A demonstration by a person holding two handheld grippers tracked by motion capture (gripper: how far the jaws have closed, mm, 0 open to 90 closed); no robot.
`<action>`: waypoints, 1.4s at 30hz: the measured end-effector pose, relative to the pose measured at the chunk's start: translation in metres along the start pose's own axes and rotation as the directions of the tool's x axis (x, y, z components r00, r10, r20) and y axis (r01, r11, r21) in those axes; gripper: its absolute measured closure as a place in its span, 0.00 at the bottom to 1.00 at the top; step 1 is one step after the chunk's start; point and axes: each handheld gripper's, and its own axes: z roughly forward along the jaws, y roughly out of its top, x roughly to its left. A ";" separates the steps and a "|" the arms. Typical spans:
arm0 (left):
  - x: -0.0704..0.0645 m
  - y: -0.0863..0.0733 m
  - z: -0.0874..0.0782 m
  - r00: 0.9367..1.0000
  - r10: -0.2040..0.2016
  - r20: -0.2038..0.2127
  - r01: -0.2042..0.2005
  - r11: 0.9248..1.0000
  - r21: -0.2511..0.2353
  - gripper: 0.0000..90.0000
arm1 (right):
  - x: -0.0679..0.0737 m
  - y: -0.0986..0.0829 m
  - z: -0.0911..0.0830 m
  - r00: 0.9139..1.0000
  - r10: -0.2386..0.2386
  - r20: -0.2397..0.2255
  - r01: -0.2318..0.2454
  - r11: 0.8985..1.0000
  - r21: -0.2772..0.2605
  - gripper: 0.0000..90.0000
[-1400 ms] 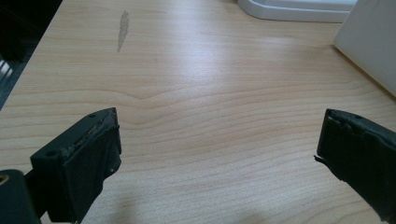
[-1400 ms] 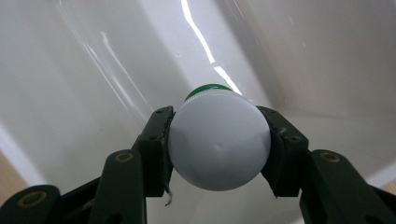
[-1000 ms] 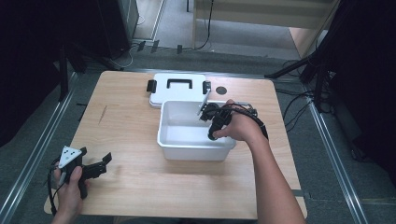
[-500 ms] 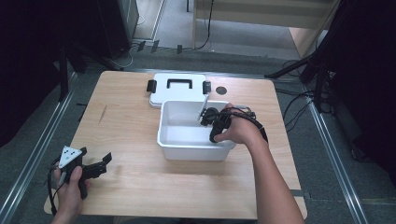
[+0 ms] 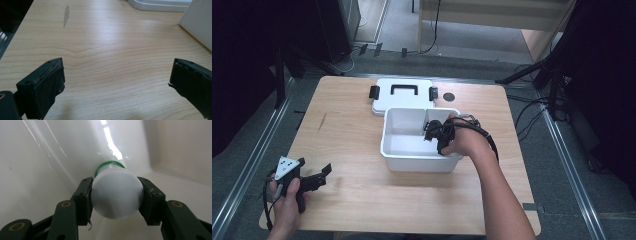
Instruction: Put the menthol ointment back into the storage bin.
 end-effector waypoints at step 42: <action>0.000 0.000 0.000 1.000 0.000 0.003 0.000 1.000 -0.001 0.00 | -0.002 -0.005 -0.005 0.999 0.027 -0.036 -0.027 1.000 -0.005 0.51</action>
